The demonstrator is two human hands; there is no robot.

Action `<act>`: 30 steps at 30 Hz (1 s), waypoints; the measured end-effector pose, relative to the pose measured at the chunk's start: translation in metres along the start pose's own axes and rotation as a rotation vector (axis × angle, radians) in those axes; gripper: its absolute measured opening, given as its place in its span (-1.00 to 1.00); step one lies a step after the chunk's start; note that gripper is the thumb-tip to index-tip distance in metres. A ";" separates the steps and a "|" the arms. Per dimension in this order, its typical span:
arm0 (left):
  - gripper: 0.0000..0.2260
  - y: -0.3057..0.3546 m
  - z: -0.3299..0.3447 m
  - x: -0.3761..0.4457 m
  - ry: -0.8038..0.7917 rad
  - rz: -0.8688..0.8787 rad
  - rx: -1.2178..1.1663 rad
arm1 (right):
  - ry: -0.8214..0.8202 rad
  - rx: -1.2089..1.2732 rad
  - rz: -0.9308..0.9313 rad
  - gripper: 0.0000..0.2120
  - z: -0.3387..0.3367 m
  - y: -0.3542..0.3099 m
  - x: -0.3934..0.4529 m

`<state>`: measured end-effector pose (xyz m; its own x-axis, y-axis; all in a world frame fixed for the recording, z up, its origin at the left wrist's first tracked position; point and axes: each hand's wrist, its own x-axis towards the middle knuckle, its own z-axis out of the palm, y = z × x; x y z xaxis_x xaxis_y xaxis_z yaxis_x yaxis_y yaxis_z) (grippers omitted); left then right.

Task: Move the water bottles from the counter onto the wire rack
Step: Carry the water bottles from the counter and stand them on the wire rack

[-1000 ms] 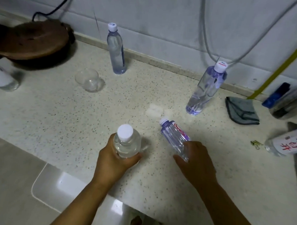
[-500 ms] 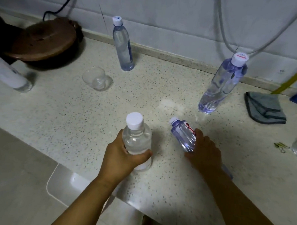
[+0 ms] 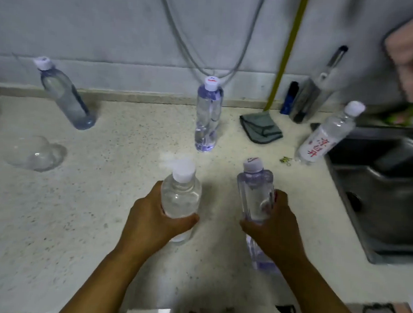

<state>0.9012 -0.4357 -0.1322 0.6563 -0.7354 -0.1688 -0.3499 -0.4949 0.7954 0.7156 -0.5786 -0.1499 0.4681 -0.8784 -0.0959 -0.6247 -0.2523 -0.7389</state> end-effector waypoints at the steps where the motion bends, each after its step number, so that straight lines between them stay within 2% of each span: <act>1: -0.62 0.009 0.009 -0.001 -0.041 0.043 0.036 | 0.044 0.026 0.011 -0.37 -0.014 0.005 -0.011; 4: -0.61 0.035 0.038 -0.008 -0.151 0.144 0.052 | 0.167 0.031 0.081 -0.34 -0.052 0.023 -0.045; 9: -0.44 0.082 0.096 -0.042 -0.339 0.312 0.050 | 0.387 0.071 0.212 -0.34 -0.111 0.063 -0.116; 13: -0.47 0.126 0.150 -0.095 -0.449 0.434 0.125 | 0.561 0.125 0.252 -0.34 -0.159 0.097 -0.194; 20: -0.42 0.181 0.239 -0.247 -0.677 0.563 -0.047 | 0.823 0.204 0.371 -0.47 -0.240 0.163 -0.367; 22: -0.48 0.194 0.269 -0.289 -0.762 0.614 -0.068 | 0.898 0.206 0.396 -0.48 -0.258 0.181 -0.417; 25: -0.52 0.215 0.308 -0.348 -0.902 0.670 -0.045 | 1.024 0.202 0.477 -0.48 -0.280 0.206 -0.484; 30: -0.42 0.253 0.369 -0.441 -1.030 0.817 0.011 | 1.195 0.235 0.665 -0.43 -0.309 0.237 -0.581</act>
<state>0.2768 -0.4078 -0.0710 -0.5518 -0.8339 -0.0122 -0.4094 0.2582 0.8751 0.1023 -0.2540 -0.0631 -0.7606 -0.6461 0.0644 -0.3422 0.3146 -0.8854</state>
